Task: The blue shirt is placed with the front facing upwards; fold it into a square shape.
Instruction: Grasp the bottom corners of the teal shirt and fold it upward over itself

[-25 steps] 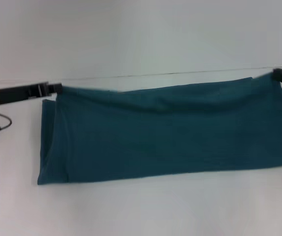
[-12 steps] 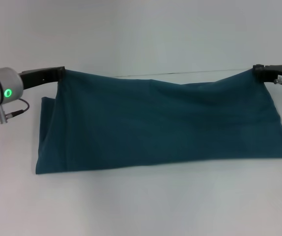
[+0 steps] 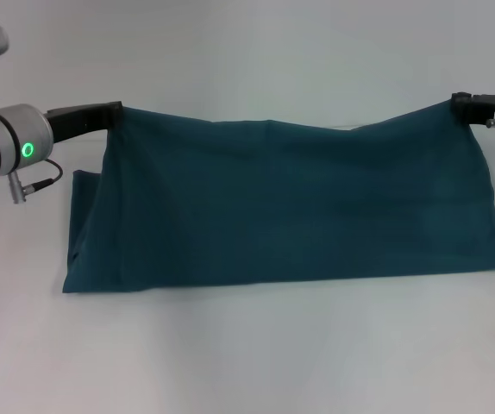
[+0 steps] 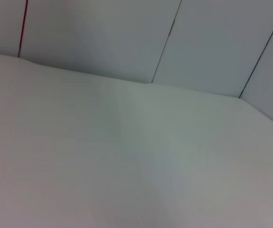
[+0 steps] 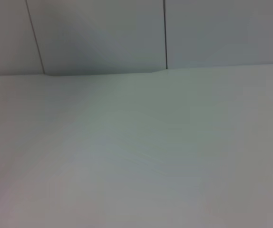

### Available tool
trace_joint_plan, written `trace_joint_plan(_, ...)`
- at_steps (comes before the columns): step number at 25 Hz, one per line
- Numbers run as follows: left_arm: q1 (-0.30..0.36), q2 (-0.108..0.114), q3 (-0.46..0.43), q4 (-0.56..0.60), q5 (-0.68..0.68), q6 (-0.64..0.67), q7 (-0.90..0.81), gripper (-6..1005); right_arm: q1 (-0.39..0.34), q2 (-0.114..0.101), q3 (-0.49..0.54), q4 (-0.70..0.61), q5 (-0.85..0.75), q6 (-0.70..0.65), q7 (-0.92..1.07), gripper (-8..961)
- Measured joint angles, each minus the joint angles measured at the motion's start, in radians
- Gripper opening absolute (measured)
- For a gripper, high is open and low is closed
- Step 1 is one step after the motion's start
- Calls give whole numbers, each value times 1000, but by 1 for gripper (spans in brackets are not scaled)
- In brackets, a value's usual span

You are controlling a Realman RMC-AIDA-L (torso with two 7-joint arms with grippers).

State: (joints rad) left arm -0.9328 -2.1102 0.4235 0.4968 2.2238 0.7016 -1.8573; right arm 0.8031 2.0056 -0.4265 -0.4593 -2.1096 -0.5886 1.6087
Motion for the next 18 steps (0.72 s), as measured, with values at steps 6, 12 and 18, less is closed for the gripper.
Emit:
trace_joint_plan(6, 1, -11, 31, -23, -2, -36, 10, 5, 1, 1, -9, 23, 1, 13, -12, 17)
trace_joint_plan(12, 11, -45, 36, -9, -14, -83, 50, 6, -3, 13, -14, 34, 3, 64, -17, 54)
trace_joint_plan(18, 24, -46, 36, -5, -56, -140, 50, 158, -18, 13, -5, 20, 6, 113, -13, 91)
